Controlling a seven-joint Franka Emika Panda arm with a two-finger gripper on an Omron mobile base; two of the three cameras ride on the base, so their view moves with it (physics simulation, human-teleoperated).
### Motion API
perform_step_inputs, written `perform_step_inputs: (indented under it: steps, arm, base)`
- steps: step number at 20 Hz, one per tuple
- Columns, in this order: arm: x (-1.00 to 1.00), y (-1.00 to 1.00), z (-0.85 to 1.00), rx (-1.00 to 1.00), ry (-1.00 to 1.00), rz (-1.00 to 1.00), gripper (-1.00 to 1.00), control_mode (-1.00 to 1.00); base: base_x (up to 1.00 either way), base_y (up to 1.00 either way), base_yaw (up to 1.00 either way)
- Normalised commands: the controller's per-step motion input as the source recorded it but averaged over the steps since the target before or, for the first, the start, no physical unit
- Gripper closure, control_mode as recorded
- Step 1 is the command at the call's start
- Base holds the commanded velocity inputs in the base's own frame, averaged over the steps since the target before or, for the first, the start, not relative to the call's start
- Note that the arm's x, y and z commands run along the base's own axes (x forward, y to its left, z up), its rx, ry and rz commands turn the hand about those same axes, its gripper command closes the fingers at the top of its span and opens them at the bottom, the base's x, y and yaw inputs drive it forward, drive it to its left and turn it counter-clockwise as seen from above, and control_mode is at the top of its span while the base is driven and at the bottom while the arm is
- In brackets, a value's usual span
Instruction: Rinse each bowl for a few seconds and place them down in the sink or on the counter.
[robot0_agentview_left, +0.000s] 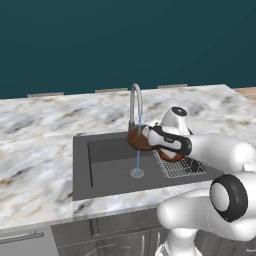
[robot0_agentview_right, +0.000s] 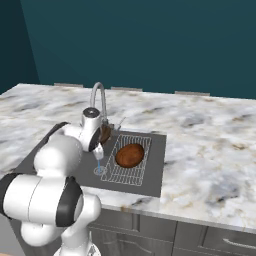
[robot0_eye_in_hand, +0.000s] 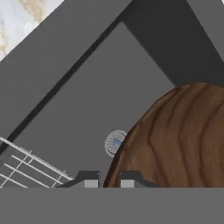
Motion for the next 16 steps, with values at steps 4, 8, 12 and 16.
perform_step_inputs:
  steps: [4, 8, 12, 16]
  arm:
    - [0.40, 0.00, -0.13, 0.00, 0.00, 0.09, 1.00, -1.00]
    - [0.40, 0.00, -0.13, 0.00, 0.01, 0.09, 1.00, -1.00]
    - [0.36, 0.00, -0.12, 0.00, 0.00, 0.09, 1.00, -1.00]
    - [0.14, -0.11, -0.04, 0.00, 0.00, 0.07, 1.00, -1.00]
  base:
    - [0.00, 0.00, 0.00]
    - [0.00, 0.00, 0.00]
    - [0.00, 0.00, 0.00]
    - [0.00, 0.00, 0.00]
